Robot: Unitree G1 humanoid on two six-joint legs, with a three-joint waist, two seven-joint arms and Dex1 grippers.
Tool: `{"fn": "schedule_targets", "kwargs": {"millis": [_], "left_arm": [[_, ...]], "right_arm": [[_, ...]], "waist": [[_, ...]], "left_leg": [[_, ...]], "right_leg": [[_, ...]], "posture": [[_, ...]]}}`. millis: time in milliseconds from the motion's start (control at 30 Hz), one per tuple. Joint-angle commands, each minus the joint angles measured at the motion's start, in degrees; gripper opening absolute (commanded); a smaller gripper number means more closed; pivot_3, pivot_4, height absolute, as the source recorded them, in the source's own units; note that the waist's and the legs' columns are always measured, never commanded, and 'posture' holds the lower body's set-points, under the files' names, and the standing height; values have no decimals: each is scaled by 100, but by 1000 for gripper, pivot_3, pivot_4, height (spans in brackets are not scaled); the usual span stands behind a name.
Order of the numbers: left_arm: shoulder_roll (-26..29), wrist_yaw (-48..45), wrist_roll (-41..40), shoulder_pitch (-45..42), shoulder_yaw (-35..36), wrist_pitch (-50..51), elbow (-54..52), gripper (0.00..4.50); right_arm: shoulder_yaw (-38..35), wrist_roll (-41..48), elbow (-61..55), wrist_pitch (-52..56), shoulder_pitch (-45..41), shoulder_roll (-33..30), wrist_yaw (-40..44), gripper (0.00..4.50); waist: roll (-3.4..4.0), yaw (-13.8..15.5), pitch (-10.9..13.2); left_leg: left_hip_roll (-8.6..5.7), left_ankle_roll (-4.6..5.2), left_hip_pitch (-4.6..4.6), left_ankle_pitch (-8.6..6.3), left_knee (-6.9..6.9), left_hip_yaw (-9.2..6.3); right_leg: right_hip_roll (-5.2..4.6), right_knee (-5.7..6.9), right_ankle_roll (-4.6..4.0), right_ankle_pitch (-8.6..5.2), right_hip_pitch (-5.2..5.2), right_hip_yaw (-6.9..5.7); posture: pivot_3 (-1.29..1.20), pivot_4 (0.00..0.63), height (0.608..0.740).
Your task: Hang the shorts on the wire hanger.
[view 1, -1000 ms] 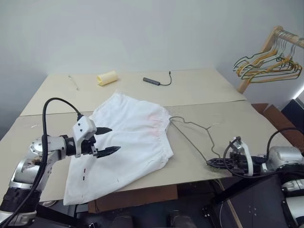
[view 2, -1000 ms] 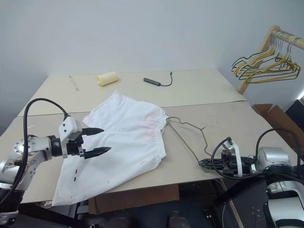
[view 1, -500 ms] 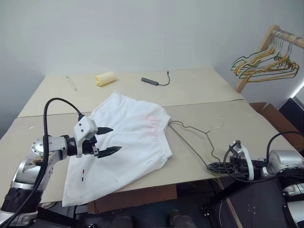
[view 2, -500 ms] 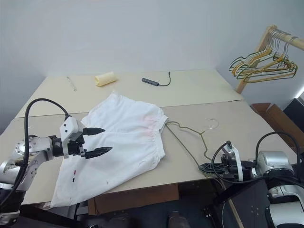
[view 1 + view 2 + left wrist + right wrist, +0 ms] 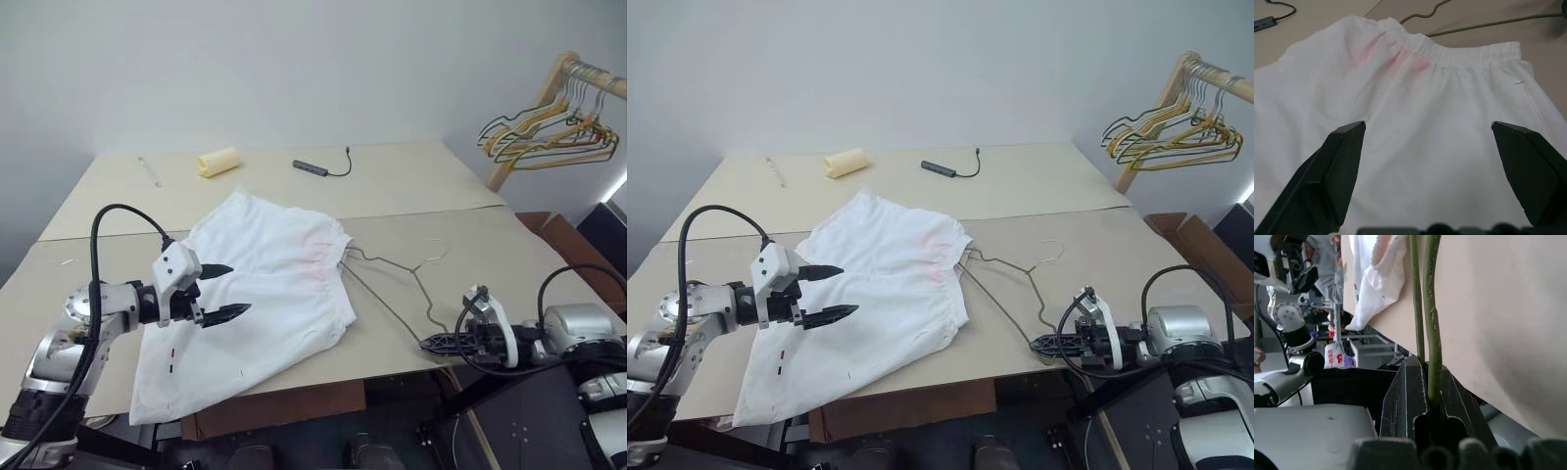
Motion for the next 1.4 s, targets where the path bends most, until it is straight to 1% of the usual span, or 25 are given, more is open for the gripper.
{"fn": "schedule_targets", "kwargs": {"millis": [33, 267, 433, 567, 667, 767, 967, 1133, 1333, 1400], "left_arm": [[-29, 71, 19, -29, 83, -55, -210, 4480], [-55, 132, 184, 18, 16, -81, -229, 4480], [-64, 163, 218, 87, 39, -83, -281, 4480], [-73, 184, 210, 119, 56, -74, -309, 4480], [-87, 210, 206, 136, 62, -63, -333, 4480], [-95, 224, 208, 147, 62, -55, -350, 4480], [-113, 235, 206, 152, 56, -45, -370, 4480], [-147, 189, 250, 50, -50, -67, -289, 4480], [-153, 121, 288, -69, -128, -85, -220, 4480], [-164, 138, 304, -70, -119, -92, -220, 4480]], "right_arm": [[43, -87, 261, 21, -476, 65, 141, 0], [387, -576, 1235, -231, -1265, 542, 154, 0], [603, -928, 1732, -554, -1614, 809, 416, 0], [460, -1166, 2338, -765, -2030, 1057, 369, 0], [146, -1291, 3009, -982, -2456, 1230, 113, 0], [7, -1469, 3367, -1124, -2596, 1371, 5, 0], [-194, -1707, 3525, -1330, -2620, 1541, 109, 0], [-91, -1994, 3456, -1443, -2636, 1729, 307, 0], [-755, -2009, 3786, -1762, -2807, 1788, -473, 0], [-909, -2019, 3809, -1876, -2814, 1733, -556, 0]], "waist": [[0, -11, 0], [0, 3, 0], [0, 15, 0], [1, 11, 0], [1, 4, 0], [1, 8, 0], [1, 12, 0], [2, 4, -1], [3, -13, -1], [3, -19, -1]], "left_leg": [[0, 0, 0, 0, 1, 1], [1, 0, -1, 0, 0, -1], [0, 0, -10, 0, 1, -1], [0, 0, -10, 0, 2, -1], [0, 0, -11, 0, 1, 0], [0, 0, -11, 0, 0, -1], [0, 0, -22, 0, 2, -1], [0, 0, -20, 0, 1, -1], [0, -1, -20, 0, 1, 0], [0, 0, -21, 0, 1, 1]], "right_leg": [[0, 0, 0, 0, 0, 0], [2, 1, -4, 3, -1, -1], [0, -1, -5, 7, -7, -2], [1, 3, -10, 12, -9, -2], [1, 3, -18, 16, -11, -2], [1, 2, -37, 28, -11, -3], [0, 3, -36, 30, -19, -3], [1, 5, -37, 31, -19, -3], [1, 8, -39, 32, -21, -2], [1, 6, -39, 32, -21, -1]], "posture": [[70, 0, 740], [82, 0, 740], [91, 0, 740], [94, 0, 740], [99, 0, 740], [102, 0, 740], [98, 0, 740], [82, 0, 740], [75, 0, 740], [78, 0, 740]]}}
